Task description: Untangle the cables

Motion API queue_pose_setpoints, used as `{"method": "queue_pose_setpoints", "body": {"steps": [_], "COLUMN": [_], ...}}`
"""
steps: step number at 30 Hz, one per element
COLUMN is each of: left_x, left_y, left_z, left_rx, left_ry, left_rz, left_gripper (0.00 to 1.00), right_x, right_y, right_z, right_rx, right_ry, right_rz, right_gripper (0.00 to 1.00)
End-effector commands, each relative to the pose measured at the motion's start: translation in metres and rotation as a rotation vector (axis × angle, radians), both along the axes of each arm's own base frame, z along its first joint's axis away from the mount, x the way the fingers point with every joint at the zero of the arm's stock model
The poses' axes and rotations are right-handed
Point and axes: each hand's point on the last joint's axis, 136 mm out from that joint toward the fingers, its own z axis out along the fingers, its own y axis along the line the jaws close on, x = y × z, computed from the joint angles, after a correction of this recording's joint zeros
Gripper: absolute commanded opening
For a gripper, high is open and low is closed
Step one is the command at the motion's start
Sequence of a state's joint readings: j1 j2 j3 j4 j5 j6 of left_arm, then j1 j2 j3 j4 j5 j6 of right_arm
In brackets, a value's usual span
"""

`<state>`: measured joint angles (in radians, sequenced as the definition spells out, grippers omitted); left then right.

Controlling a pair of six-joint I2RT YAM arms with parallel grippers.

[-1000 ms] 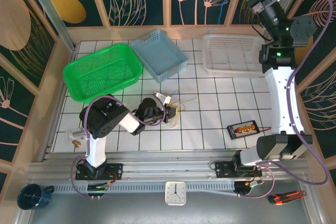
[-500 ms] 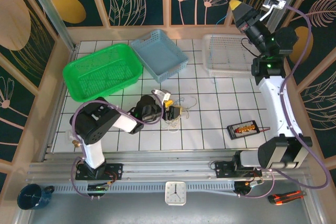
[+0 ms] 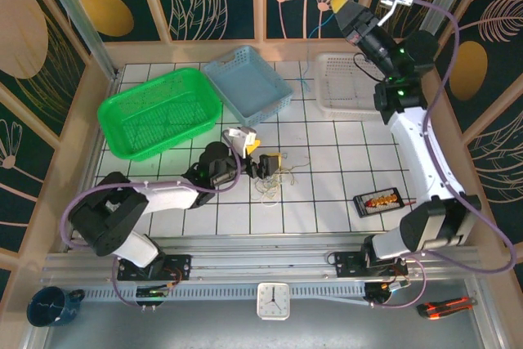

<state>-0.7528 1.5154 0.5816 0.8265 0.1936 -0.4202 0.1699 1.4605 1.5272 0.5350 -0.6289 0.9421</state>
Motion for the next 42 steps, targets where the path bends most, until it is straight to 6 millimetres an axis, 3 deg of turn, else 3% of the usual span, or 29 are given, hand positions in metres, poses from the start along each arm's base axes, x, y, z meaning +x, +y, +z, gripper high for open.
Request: {"method": "queue_pose_setpoints", "body": {"steps": [1,7,18,24,27,30,35,37,42], "left_x": [0.011,0.016,0.016,0.018,0.018,0.019,0.018,0.019,0.018], "left_y": [0.017,0.027,0.039,0.045,0.045,0.046,0.042,0.041,0.04], "left_z": [0.003,0.015,0.027,0.027,0.03,0.031,0.032,0.031,0.033], "left_rx": [0.036,0.025,0.039,0.063,0.064,0.062,0.058,0.061,0.042], "left_ry": [0.004,-0.001,-0.015,-0.017,-0.02,-0.019,-0.013,-0.008,0.0], "left_rz": [0.115,0.175,0.213,0.227,0.227,0.229,0.211,0.209,0.205], "left_gripper": [0.99,0.99,0.99,0.99,0.99,0.99,0.99,0.99,0.99], "right_x": [0.016,0.055,0.117,0.146,0.16,0.172,0.188,0.189,0.194], "right_y": [-0.001,-0.011,-0.064,-0.084,-0.091,-0.099,-0.113,-0.118,-0.131], "right_z": [0.011,0.001,0.008,-0.007,-0.031,-0.072,-0.176,-0.205,-0.242], "right_rx": [-0.02,-0.064,-0.12,-0.186,-0.228,-0.263,-0.342,-0.367,-0.403], "right_ry": [-0.055,-0.044,-0.052,-0.038,0.001,0.07,0.233,0.28,0.34], "right_rz": [-0.079,-0.194,-0.474,-0.615,-0.671,-0.733,-0.787,-0.793,-0.813], "right_gripper": [0.0,0.0,0.0,0.0,0.0,0.0,0.0,0.0,0.0]}}
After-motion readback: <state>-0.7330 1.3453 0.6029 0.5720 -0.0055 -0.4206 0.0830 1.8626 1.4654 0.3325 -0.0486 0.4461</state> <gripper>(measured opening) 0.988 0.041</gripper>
